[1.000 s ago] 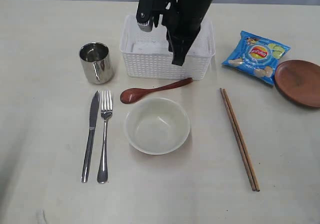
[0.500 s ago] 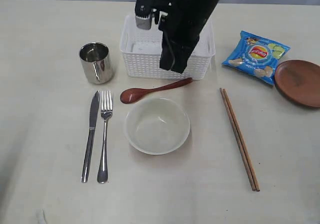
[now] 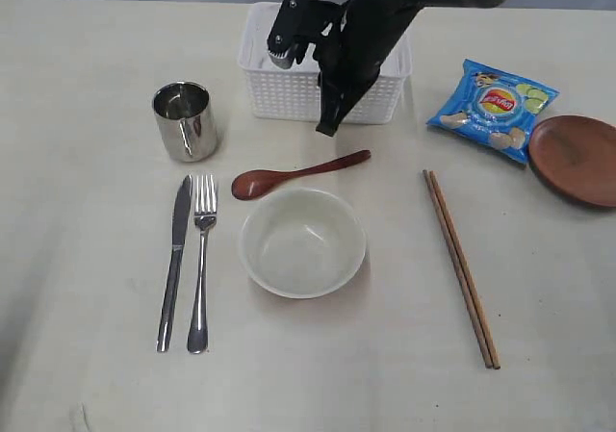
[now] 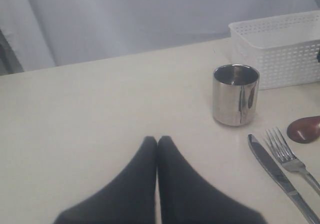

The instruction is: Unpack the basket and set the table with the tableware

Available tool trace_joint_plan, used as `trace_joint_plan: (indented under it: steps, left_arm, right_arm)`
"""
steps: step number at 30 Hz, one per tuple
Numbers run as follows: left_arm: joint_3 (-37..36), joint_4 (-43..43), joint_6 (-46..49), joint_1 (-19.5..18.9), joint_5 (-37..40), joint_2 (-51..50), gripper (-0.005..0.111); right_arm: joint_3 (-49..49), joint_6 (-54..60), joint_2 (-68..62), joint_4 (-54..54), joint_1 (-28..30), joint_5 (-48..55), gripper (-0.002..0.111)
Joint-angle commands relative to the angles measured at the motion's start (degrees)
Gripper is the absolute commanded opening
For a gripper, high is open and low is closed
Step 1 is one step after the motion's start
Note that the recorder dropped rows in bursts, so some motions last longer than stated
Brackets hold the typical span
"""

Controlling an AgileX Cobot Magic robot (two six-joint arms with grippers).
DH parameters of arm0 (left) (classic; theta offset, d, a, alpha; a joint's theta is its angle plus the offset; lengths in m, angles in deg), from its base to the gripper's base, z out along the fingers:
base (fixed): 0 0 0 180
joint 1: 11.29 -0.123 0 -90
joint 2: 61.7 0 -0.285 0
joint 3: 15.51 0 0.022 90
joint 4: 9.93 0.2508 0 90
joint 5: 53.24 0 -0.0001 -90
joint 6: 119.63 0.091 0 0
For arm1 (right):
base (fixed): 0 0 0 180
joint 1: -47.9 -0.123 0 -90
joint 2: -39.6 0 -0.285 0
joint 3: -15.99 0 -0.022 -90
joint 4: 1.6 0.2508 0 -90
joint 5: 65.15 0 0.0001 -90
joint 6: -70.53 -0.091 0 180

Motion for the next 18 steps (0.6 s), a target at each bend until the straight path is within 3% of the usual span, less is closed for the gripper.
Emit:
trace_joint_plan:
  steps: [1,4,6,10,12,18]
  left_arm:
    - [-0.1,-0.5,0.0,-0.1,0.0,0.2,0.000]
    - [-0.1,-0.5,0.0,-0.1,0.0,0.2,0.000]
    - [-0.1,-0.5,0.0,-0.1,0.0,0.2,0.000]
    - [-0.1,-0.5,0.0,-0.1,0.0,0.2,0.000]
    - [-0.1,-0.5,0.0,-0.1,0.0,0.2,0.000]
    - [-0.1,-0.5,0.0,-0.1,0.0,0.2,0.000]
  right_arm:
    - [0.0,7.9,0.6,3.4,-0.8,7.4,0.000]
    - [0.0,18.4,0.8,11.0,-1.6,17.8,0.000]
    - [0.0,18.8,0.9,15.3,-1.9,19.7,0.005]
    - [0.0,18.8,1.2,20.2,-2.9,17.2,0.039]
    - [0.0,17.2,1.2,19.1,-3.8,14.5,0.050]
    - [0.1,13.8,1.2,16.8,-7.5,12.2,0.041]
